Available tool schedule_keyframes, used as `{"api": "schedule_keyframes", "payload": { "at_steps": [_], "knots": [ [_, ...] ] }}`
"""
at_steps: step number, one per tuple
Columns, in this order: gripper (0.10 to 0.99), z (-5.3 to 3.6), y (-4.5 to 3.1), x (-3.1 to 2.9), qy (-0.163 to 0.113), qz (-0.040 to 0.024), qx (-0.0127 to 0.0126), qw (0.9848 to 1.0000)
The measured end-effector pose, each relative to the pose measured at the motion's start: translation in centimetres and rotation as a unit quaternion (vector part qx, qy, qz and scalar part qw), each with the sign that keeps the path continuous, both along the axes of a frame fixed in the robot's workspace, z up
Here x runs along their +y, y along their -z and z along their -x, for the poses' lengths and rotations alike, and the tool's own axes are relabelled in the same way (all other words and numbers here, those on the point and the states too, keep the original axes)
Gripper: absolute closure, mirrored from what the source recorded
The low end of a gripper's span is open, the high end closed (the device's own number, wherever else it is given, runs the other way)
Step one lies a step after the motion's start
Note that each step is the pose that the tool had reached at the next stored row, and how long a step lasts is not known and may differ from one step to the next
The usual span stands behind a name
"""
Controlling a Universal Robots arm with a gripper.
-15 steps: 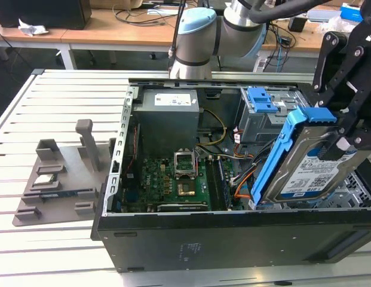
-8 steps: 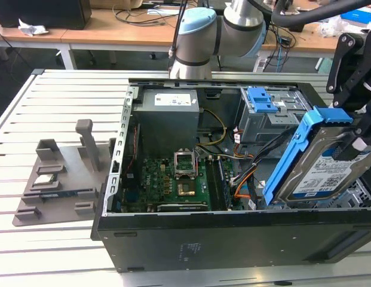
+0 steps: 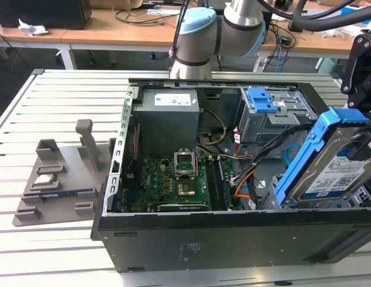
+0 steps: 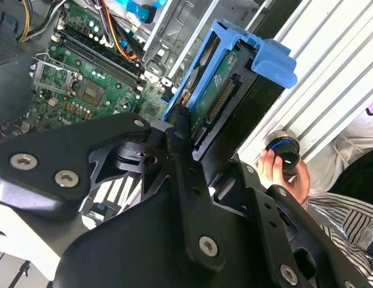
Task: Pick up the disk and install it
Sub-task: 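Pick up the disk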
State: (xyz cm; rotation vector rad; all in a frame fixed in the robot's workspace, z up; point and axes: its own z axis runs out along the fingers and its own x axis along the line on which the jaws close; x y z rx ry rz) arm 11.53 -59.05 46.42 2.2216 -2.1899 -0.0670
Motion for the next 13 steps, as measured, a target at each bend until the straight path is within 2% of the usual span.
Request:
{"api": "schedule_keyframes", "payload": {
  "at_steps": [8,9,11,13],
  "knots": [
    [0.725,-1.5,0.09,0.36,0.0,0.0002,0.0,1.0],
    [0.725,-1.7,0.12,0.57,0.0,0.0002,0.0,1.0],
    [0.725,-2.19,0.2,1.46,0.0,0.0003,0.0,1.0],
    [0.725,-2.49,0.25,1.99,0.0,0.0007,0.0,1.0]
  ]
}}
